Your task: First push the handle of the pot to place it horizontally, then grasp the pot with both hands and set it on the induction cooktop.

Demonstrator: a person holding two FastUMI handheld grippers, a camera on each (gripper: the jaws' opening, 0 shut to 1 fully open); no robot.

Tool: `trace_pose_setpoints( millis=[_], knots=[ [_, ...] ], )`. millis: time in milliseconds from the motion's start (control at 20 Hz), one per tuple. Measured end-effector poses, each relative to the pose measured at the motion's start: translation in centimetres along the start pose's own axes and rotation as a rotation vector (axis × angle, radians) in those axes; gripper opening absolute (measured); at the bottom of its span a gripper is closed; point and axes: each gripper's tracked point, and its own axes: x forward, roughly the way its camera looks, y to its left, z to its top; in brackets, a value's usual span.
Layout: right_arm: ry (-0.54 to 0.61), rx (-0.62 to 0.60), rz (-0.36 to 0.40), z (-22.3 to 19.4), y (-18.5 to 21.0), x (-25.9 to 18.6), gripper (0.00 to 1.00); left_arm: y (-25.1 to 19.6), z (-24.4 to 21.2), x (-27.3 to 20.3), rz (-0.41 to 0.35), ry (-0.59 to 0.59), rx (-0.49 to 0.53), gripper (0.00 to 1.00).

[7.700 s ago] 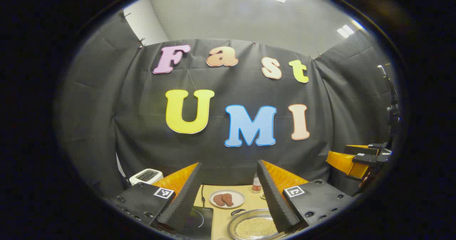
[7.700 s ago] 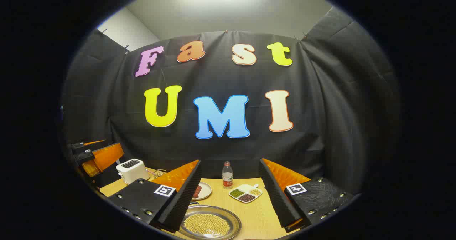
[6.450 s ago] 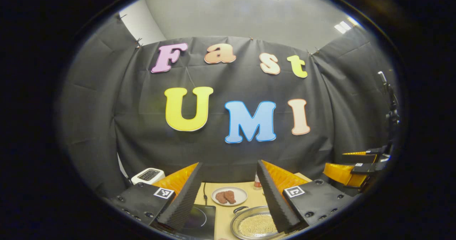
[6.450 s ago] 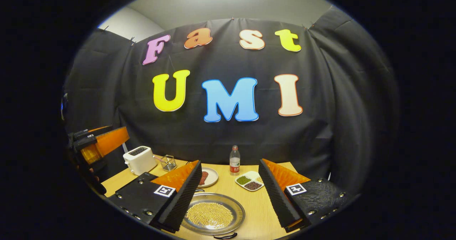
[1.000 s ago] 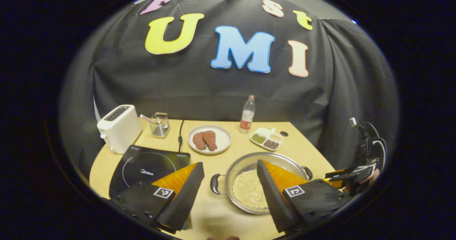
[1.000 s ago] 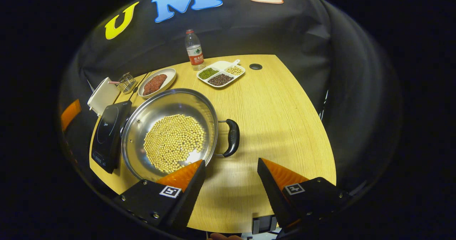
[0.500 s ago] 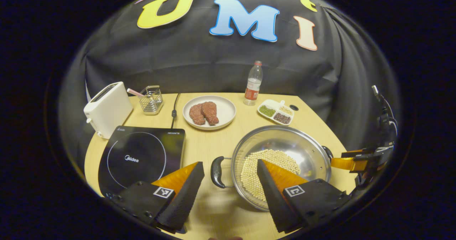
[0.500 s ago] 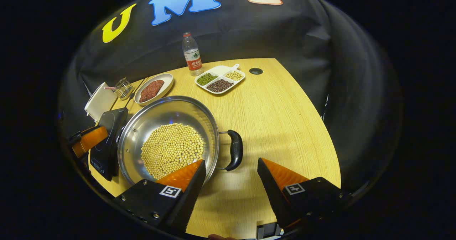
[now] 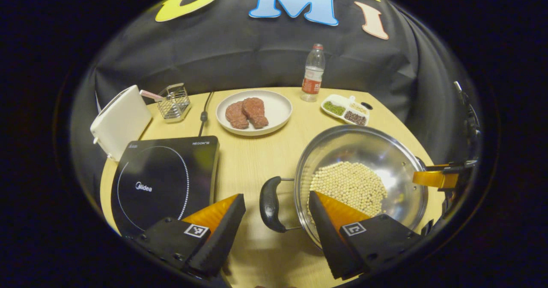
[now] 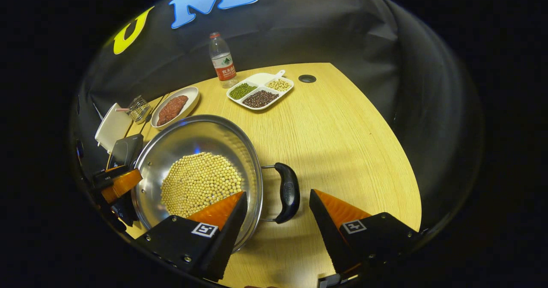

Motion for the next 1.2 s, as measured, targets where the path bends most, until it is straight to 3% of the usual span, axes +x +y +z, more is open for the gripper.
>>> trace_pose_setpoints(
  millis=[150,200,250,300,400,450,650,700,850,1000,1200],
  knots=[
    [0.005,0.006,-0.005,0.4,0.0,1.3,0.88,-0.3,-0.4,1.5,-0.012,0.026,0.007,0.97],
    [0.008,0.007,-0.005,0.5,0.0,1.5,0.87,-0.3,-0.5,1.8,-0.014,0.034,0.01,0.9],
    [0.019,0.009,-0.009,0.4,-0.1,1.7,0.81,-0.3,-0.8,2.2,-0.018,0.044,0.015,0.86],
    [0.03,0.015,-0.001,0.3,0.0,2.0,0.66,-0.8,-1.0,2.4,-0.035,0.058,0.016,0.82],
    [0.036,0.018,0.016,0.2,0.1,2.2,0.62,-0.8,-1.3,2.5,-0.035,0.071,0.034,0.72],
    [0.035,0.027,0.021,0.3,0.2,2.4,0.62,-0.8,-1.2,2.5,-0.038,0.076,0.037,0.72],
    [0.043,0.008,0.02,0.2,0.2,2.3,0.48,-0.7,-1.2,2.6,-0.04,0.081,0.023,0.64],
    [0.046,0.01,0.02,0.2,0.2,2.3,0.54,-0.7,-1.2,2.5,-0.039,0.081,0.031,0.62],
    [0.058,0.029,0.028,0.0,0.3,2.1,0.54,-0.9,-0.6,2.0,-0.044,0.066,0.04,0.58],
    [0.048,0.039,0.032,0.3,0.3,0.9,0.54,-1.0,0.5,0.8,-0.044,0.049,0.05,0.65],
    [0.038,0.042,0.021,1.1,0.7,-1.4,0.54,-1.0,1.5,-1.2,-0.057,0.036,0.045,0.6]
  ],
)
